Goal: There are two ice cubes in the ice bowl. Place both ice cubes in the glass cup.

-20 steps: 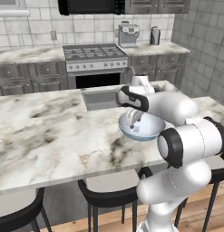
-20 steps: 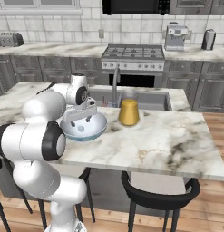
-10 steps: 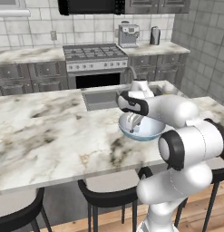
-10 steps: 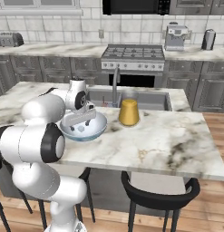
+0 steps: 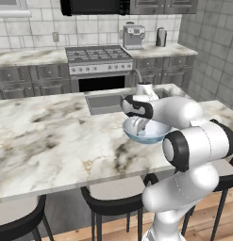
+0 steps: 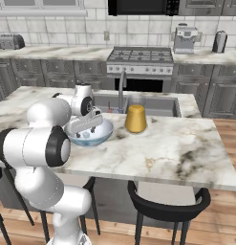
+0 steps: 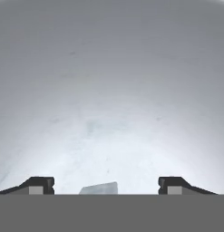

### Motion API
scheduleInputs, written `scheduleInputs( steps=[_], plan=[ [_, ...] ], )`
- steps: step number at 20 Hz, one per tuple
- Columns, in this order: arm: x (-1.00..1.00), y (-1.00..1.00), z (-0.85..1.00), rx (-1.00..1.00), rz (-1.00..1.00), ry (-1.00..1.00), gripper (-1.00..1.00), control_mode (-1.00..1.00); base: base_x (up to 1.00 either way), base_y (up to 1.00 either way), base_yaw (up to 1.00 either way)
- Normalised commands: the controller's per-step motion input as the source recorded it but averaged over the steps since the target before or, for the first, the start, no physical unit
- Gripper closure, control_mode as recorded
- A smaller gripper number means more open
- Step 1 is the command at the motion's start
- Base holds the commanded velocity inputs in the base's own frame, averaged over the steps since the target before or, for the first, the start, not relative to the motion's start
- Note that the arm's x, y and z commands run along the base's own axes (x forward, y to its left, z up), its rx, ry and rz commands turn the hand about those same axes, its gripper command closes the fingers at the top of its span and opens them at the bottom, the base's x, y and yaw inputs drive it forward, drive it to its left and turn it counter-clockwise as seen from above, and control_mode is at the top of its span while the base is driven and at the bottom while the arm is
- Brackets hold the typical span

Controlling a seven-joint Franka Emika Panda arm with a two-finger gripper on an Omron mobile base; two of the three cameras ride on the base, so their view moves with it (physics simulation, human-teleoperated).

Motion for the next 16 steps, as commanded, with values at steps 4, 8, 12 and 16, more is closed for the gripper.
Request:
scheduleInputs(
  steps=[4,8,12,16],
  plan=[
    [-0.23,0.0,-0.57,-0.07,0.0,0.03,-1.0,-1.0,0.0,0.0,0.0],
    [-0.6,0.0,-0.72,-0.11,0.0,0.03,-1.0,-1.0,0.0,0.0,0.0],
    [-0.72,-0.01,-0.69,-0.1,0.0,0.0,-1.0,-1.0,0.0,0.0,0.0],
    [-0.89,-0.25,-1.0,-0.06,0.0,0.01,1.0,-1.0,0.0,0.0,0.0]
  ],
)
